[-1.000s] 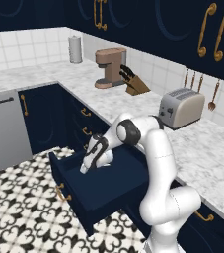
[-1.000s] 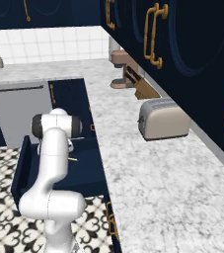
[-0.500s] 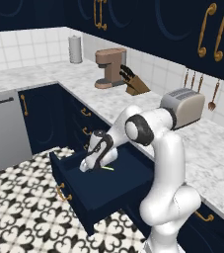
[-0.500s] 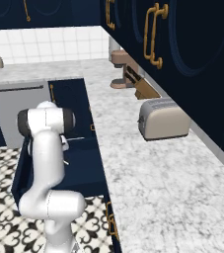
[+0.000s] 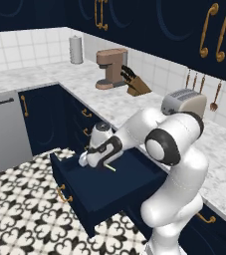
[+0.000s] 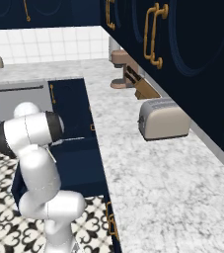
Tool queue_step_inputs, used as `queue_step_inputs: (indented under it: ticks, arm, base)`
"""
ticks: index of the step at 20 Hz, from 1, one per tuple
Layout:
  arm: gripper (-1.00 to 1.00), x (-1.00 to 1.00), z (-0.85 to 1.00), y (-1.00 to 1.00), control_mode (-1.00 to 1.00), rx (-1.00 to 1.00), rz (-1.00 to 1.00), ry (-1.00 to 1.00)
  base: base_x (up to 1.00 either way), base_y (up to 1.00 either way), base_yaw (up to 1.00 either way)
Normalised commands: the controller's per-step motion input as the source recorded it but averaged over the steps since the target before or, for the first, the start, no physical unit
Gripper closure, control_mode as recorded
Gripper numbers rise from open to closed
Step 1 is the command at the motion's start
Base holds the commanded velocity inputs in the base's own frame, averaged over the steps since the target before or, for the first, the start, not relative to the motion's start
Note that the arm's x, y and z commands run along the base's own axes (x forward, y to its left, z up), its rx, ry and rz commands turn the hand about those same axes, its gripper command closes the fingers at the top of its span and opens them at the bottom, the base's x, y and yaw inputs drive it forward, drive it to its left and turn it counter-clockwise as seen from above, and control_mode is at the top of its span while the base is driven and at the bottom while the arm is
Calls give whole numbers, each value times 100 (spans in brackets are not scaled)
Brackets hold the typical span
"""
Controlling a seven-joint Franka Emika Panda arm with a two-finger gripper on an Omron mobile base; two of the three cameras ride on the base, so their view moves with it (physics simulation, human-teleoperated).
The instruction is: Take a straw from the drawer in front and place it inside the glass cup on the dining counter.
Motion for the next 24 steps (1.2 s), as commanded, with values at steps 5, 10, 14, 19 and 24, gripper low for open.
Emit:
queue_step_inputs:
  ticks: [5,10,14,19,24]
  arm:
    - [100,-17,100,-1,-100,0,-15,3]
    - [100,-67,100,-15,-100,2,-15,9]
    - [100,-100,100,-37,-100,0,-11,1]
    - [100,-100,100,-55,-100,0,-5,-7]
    - [100,-100,90,-51,-100,0,0,-7]
  base:
    - [0,0,0]
    - [0,0,0]
    - [0,0,0]
    - [0,0,0]
    - [0,0,0]
